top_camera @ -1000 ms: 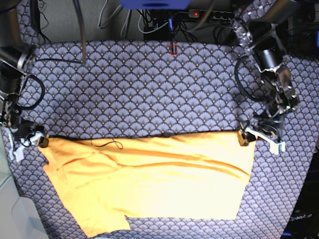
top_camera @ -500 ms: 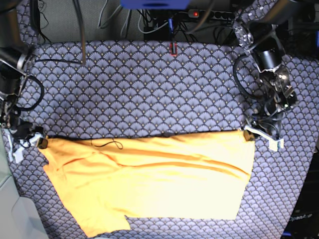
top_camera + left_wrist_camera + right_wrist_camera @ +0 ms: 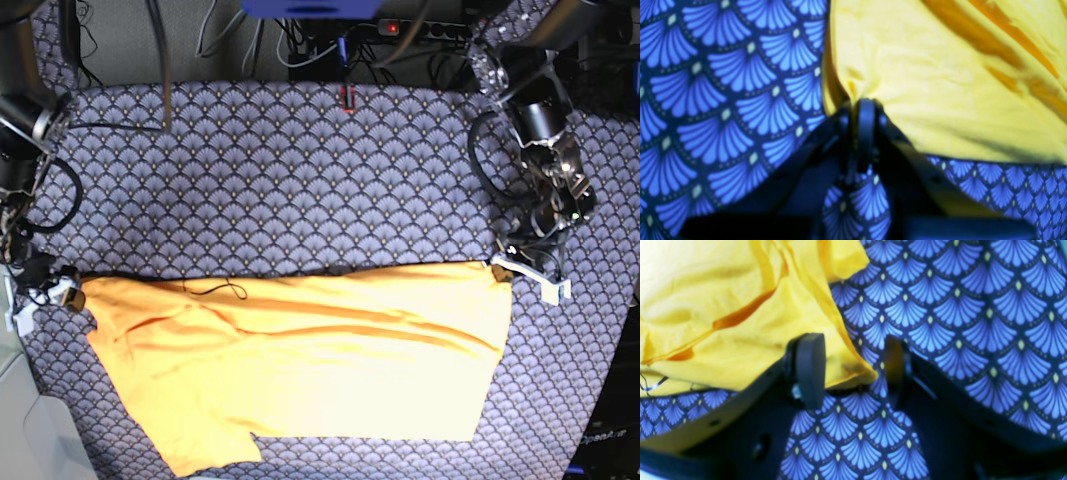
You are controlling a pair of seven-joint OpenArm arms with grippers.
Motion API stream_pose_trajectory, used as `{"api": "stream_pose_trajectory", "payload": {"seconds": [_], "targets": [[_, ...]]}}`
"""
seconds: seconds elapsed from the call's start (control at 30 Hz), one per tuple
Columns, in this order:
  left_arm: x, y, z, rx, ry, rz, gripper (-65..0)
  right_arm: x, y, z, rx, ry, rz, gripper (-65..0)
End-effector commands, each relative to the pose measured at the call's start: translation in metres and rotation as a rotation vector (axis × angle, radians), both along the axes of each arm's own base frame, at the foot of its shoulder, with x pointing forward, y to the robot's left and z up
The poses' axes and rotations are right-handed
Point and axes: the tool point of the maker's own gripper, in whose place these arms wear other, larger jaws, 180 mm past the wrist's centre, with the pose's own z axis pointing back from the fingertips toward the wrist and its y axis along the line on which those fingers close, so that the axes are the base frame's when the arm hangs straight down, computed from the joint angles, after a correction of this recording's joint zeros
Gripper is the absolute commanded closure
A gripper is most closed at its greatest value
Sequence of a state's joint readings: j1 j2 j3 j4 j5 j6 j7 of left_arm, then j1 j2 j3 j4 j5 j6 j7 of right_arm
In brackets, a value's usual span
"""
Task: Fold the T-shirt properly
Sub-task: 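Pull the held edge away from the hem with both grippers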
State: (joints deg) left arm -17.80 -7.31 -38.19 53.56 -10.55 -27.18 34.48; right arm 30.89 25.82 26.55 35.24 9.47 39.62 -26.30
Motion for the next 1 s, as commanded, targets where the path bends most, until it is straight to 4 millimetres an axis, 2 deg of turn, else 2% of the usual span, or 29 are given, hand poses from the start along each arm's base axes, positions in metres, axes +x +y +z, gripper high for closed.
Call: {"api": "stream_pose_trajectory", "payload": {"seconds": [0.0, 0.3, 0.5, 0.77, 0.97], "targets": [[0.009, 0.011, 0.014, 0.029, -0.028, 0.015, 0.0, 0.013, -0.011, 0.026, -0.012, -0.075, -0.013, -29.8], [0.008, 0.018, 0.016, 0.043, -0.027, 0.019, 0.0, 0.016, 0.005, 0.018, 0.013, -0.071, 0.003, -29.8], [0.006, 0.023, 0.016, 0.052, -0.024, 0.022, 0.0, 0.016, 0.006, 0.018, 0.016, -0.079, 0.002, -29.8], [0.006, 0.029, 0.018, 0.062, -0.024, 0.025, 0.0, 0.0, 0.012, -0.016, 0.086, -0.047, -0.033, -29.8], [0.006, 0.029, 0.018, 0.062, -0.026, 0.025, 0.0, -0.001, 0.014, -0.019, 0.094, -0.038, -0.035, -29.7]]}}
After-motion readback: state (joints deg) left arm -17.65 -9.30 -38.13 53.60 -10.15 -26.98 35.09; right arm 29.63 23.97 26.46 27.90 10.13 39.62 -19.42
